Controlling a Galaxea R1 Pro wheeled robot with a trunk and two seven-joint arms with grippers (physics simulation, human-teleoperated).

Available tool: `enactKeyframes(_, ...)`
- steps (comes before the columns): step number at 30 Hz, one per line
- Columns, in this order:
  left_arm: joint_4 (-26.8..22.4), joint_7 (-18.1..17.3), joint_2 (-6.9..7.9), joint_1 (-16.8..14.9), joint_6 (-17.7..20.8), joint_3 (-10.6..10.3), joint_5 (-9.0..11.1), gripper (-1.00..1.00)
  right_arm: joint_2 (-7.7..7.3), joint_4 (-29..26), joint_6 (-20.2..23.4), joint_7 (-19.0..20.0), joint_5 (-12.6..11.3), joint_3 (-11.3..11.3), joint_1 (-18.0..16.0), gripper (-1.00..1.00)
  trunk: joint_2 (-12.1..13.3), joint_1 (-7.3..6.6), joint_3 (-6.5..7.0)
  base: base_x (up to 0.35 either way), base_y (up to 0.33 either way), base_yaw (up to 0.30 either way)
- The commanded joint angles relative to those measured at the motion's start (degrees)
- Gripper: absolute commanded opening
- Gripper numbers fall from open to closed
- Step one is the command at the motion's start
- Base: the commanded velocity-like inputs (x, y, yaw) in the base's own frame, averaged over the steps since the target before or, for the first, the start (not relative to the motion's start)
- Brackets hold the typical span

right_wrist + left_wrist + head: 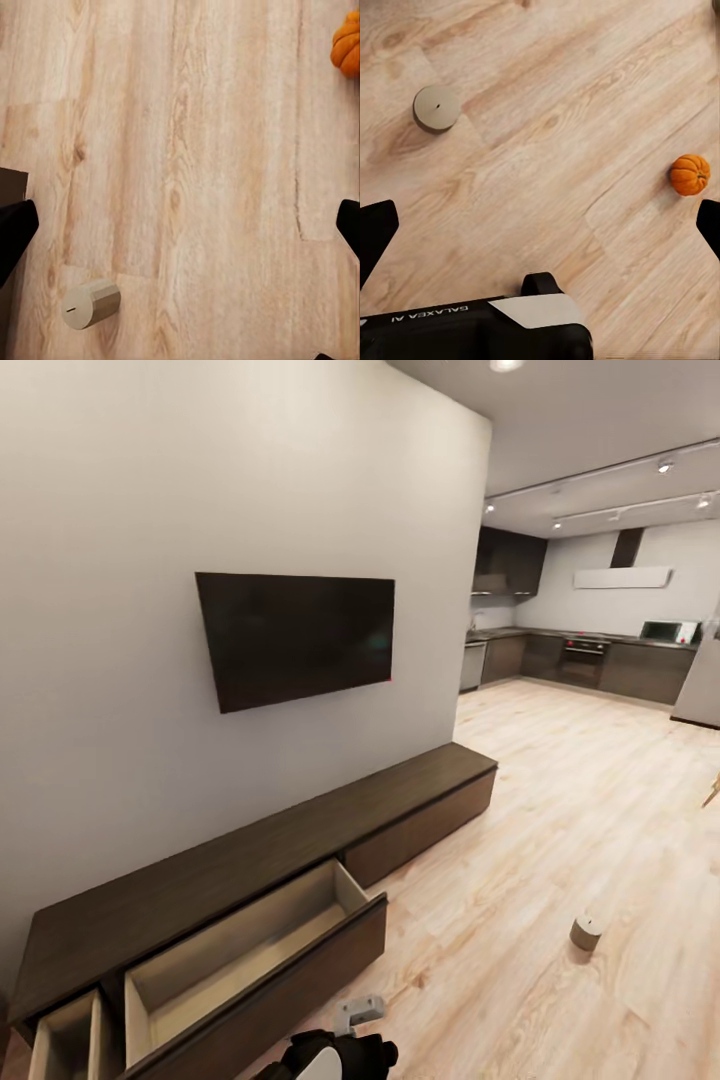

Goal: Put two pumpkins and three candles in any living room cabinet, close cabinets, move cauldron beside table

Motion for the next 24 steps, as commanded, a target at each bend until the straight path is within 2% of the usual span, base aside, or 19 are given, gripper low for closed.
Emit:
enactKeyframes(1, -0.11, 0.48, 0.04, -0.05, 0.02, -0.12, 0.46, 1.0, -0.01, 0.24, -0.19, 0.45, -0.29, 0.08, -0.09, 1.0, -0.05, 0.0, -0.07, -0.138, 0.0, -0.286)
enactKeyframes(10, 0.03, 0.5, 0.15, -0.05, 0.02, -0.05, 0.41, 1.0, -0.03, 0.24, -0.19, 0.4, -0.29, 0.08, -0.1, 1.0, -0.05, 0.0, -0.07, -0.183, 0.0, -0.289)
enactKeyframes(24, 0.32, 0.39, 0.24, -0.05, -0.02, 0.12, 0.37, 1.0, -0.03, 0.24, -0.14, 0.45, -0.28, 0.16, -0.14, 1.0, -0.05, 0.0, -0.28, -0.011, 0.0, -0.28)
